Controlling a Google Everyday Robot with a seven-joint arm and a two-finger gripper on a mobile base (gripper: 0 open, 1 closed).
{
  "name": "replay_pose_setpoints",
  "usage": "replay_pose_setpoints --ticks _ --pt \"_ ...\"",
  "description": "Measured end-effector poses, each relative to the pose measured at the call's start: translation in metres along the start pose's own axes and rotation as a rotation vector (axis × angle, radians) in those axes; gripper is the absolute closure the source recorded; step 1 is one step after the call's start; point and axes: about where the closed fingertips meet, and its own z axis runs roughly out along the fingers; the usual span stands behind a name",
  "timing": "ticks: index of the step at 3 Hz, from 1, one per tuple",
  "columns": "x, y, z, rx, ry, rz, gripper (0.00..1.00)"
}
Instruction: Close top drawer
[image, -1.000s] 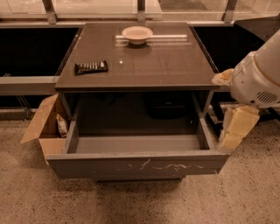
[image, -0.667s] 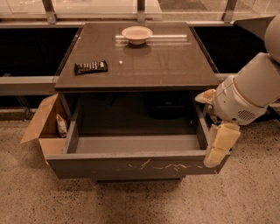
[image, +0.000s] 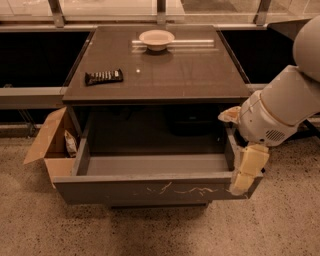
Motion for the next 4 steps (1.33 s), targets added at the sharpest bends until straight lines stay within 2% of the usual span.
replay_pose_setpoints --ticks 1,2,3,4 --pt "-0.013 0.021 0.033 -0.055 0.018 -0.078 0.0" --pt "-0.019 0.054 0.075 -0.134 0.039 -0.126 0.0" --pt "-0.015 0.082 0.108 -0.192 0.036 -0.114 0.16" --pt "-0.002 0.095 0.13 -0.204 0.011 -0.075 0.39"
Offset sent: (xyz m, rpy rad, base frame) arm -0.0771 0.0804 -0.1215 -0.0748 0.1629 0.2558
